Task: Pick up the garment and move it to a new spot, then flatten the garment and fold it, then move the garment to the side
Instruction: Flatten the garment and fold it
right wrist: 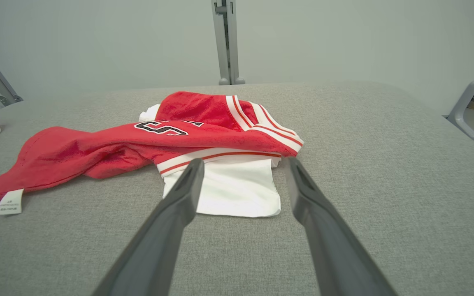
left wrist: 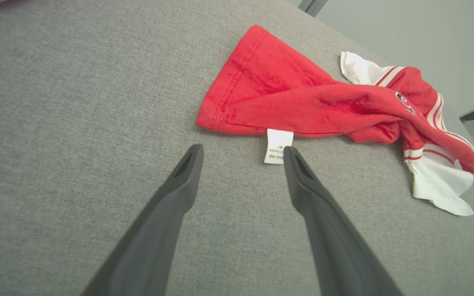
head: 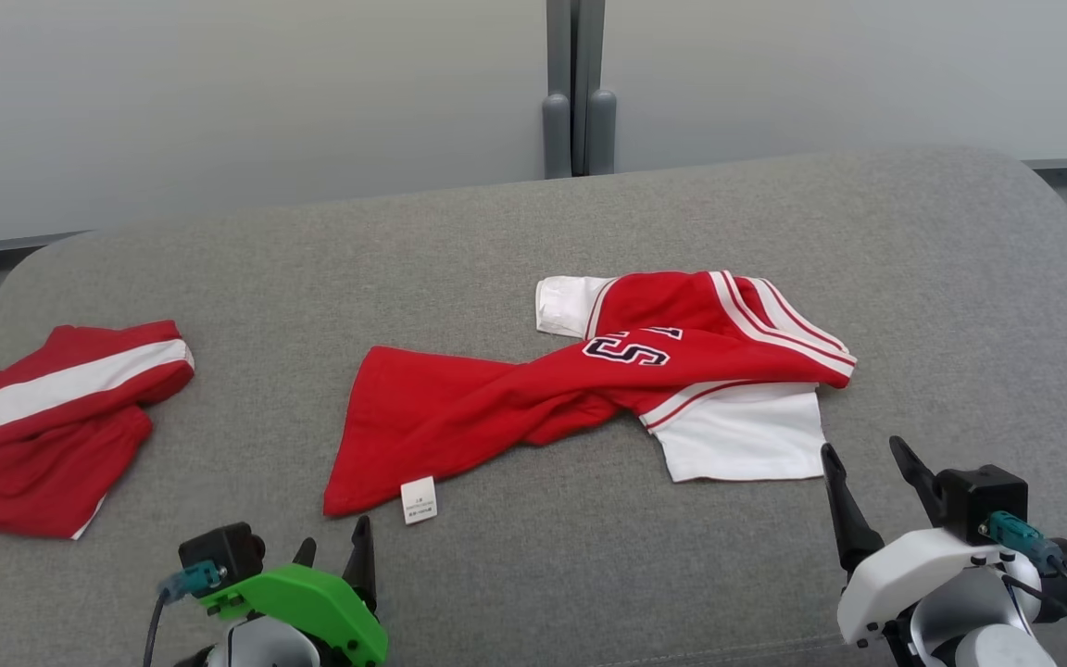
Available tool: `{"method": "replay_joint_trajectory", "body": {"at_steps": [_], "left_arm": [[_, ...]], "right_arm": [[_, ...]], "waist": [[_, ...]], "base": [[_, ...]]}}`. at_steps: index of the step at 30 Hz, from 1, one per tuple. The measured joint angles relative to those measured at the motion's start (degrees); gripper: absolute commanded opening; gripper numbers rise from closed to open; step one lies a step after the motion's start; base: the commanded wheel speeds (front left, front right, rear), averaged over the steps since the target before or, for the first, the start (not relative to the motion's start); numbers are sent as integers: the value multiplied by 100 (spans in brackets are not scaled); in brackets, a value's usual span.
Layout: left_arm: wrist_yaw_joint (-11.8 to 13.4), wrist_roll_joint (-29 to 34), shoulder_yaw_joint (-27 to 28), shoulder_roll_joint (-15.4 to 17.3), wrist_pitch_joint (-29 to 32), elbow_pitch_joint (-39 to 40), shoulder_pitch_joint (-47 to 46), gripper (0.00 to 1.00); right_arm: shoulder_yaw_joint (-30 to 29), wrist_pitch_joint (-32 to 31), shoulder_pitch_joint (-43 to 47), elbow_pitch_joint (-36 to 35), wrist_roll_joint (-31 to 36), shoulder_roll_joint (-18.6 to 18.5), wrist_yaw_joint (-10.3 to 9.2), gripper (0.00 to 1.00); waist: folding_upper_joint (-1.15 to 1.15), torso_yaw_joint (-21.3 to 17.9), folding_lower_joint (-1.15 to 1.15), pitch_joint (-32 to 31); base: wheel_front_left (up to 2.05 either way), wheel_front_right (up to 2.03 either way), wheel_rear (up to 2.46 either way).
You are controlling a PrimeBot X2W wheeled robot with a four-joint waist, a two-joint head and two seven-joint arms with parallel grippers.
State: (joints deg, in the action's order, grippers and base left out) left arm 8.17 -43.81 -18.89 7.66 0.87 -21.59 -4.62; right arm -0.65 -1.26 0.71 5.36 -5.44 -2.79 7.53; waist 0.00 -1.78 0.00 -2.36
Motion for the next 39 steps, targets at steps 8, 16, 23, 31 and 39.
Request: {"method": "replay_joint_trajectory", "body": {"at_steps": [8,16,23,31,39], "left_arm": [[49,-53,-57,14,631,-1082,-922,100],[233,-296,203,-53,714,-1860,-1433,100],[198,-523,375,-171,619,-2272,-1723,100],[142,-545,336,-178,634,-2681,-1966,31],[-18,-421,172,-192,461,-2783,-2090,0]], "right_arm": [[-7,-18,-155,152,26,1,0,100],[-5,-8,-325,194,46,0,0,100],[-8,43,-407,237,46,1,0,100],[-8,89,-464,282,45,1,0,100],[-180,101,-552,565,-103,3,0,100]], "waist": [[0,-167,0,187],[0,-299,0,379],[0,-407,0,538],[0,-482,0,638],[0,-420,0,682]], "base": [[0,0,0],[0,0,0],[0,0,0],[0,0,0],[0,0,0]]}}
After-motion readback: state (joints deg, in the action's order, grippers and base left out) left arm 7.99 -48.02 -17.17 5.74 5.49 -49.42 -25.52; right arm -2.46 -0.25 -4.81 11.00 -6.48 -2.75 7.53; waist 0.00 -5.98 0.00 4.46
